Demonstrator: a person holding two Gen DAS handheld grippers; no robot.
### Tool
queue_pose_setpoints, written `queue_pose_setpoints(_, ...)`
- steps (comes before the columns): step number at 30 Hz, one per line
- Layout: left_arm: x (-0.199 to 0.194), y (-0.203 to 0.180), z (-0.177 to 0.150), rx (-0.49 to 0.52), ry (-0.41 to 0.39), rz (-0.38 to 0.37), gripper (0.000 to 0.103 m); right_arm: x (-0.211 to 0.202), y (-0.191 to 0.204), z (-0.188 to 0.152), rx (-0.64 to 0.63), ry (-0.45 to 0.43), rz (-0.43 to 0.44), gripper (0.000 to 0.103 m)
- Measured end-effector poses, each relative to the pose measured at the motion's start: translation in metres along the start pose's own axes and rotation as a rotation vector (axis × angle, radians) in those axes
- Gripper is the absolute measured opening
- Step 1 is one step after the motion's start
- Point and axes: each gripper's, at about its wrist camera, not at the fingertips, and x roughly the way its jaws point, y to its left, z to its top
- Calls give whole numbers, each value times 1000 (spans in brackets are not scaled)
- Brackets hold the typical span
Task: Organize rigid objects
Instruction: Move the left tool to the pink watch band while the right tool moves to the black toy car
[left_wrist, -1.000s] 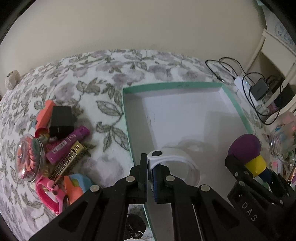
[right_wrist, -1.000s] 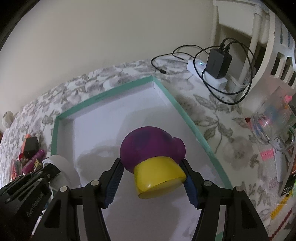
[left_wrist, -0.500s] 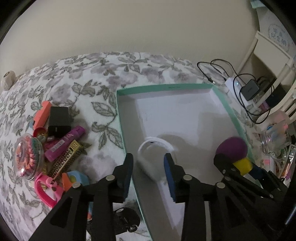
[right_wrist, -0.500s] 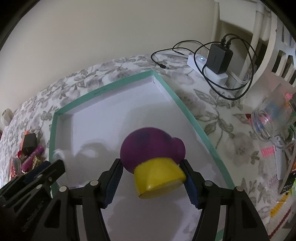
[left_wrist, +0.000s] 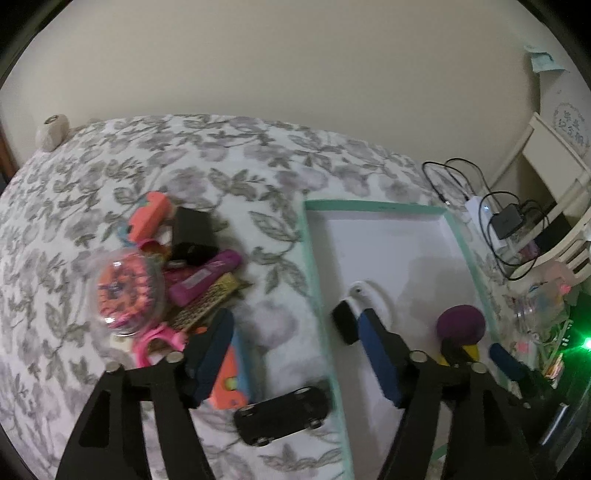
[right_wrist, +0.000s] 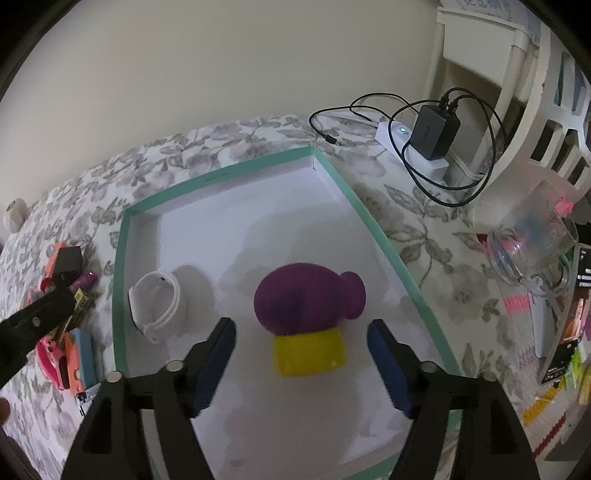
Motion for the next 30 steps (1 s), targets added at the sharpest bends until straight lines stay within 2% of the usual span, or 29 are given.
queue_pose_setpoints(2, -2, 6, -3, -8, 3, 10, 86, -2, 0, -2, 4, -3, 2, 89)
queue_pose_setpoints(5, -4, 16, -8, -29, 4, 24, 91, -6, 0, -6, 8, -9, -3, 99)
queue_pose_setpoints(9, -8, 26, -13, -41, 3, 47, 100, -11, 0, -12, 5, -13, -14, 102)
queue_pose_setpoints(18, -32, 61, -13, -90, -28, 90, 101, -28, 7, -16, 12, -37, 0, 103)
queue_pose_setpoints(24, -57, 97, -7, -164, -95, 118, 101, -53, 25, -8, 15, -97, 79, 103)
queue_pose_setpoints(30, -65, 134, -7, -234, -41, 122, 101, -70, 61, -6, -28, -116, 172, 103)
